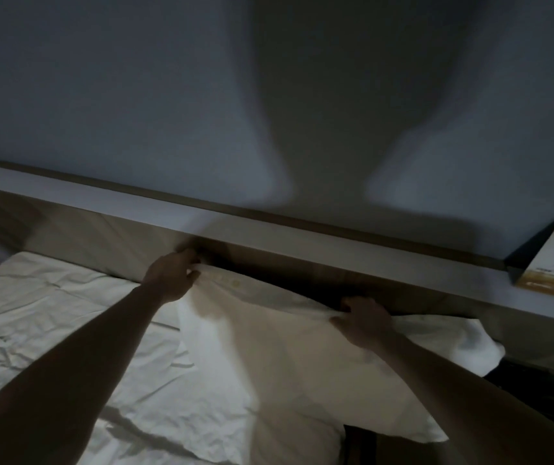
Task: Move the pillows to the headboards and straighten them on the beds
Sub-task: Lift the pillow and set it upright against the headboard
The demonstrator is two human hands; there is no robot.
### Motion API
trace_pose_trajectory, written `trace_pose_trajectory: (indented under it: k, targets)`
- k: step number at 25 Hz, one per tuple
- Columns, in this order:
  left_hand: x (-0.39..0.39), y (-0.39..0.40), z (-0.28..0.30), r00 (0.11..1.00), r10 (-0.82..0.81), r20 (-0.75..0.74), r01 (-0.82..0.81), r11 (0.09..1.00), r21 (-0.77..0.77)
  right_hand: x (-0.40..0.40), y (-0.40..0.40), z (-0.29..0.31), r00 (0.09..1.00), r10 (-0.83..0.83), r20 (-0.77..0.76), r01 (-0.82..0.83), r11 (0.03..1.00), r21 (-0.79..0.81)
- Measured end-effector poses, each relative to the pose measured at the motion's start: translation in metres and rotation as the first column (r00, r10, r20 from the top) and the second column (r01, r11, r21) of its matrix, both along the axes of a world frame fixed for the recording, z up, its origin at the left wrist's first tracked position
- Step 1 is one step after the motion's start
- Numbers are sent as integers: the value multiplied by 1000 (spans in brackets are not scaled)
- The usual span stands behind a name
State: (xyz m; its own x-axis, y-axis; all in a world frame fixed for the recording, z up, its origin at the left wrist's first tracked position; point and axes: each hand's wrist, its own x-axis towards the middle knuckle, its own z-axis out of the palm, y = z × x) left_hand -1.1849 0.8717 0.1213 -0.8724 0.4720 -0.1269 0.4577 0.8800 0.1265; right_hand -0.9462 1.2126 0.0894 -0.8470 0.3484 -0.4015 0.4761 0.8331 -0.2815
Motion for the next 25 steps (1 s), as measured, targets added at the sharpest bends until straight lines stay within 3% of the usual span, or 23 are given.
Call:
trace_pose_trajectory:
  k: [7,12,14,18,22,25]
  targets:
    - [-3,24,27,976,101,-195,-64,980,187,15,15,23,918,-62,-392,110,989,101]
    - [-21,18,26,980,48,-192,-48,999,2,15,10,12,949,-62,-308,110,983,144]
    - [-23,13,31,978,29,-205,-36,999,-30,13,6,13,937,-42,-347,97,985,140]
    - [-14,15,27,957,206,-203,-167,967,191,13,9,15,888,-70,-455,136,984,116]
    - [-5,22,5,933,361,-16,-337,885,321,20,3,12,913,-137,-385,175,983,64]
    - [14,32,8,895,446,-21,-394,810,435,32,7,11,893,-171,-417,199,980,25]
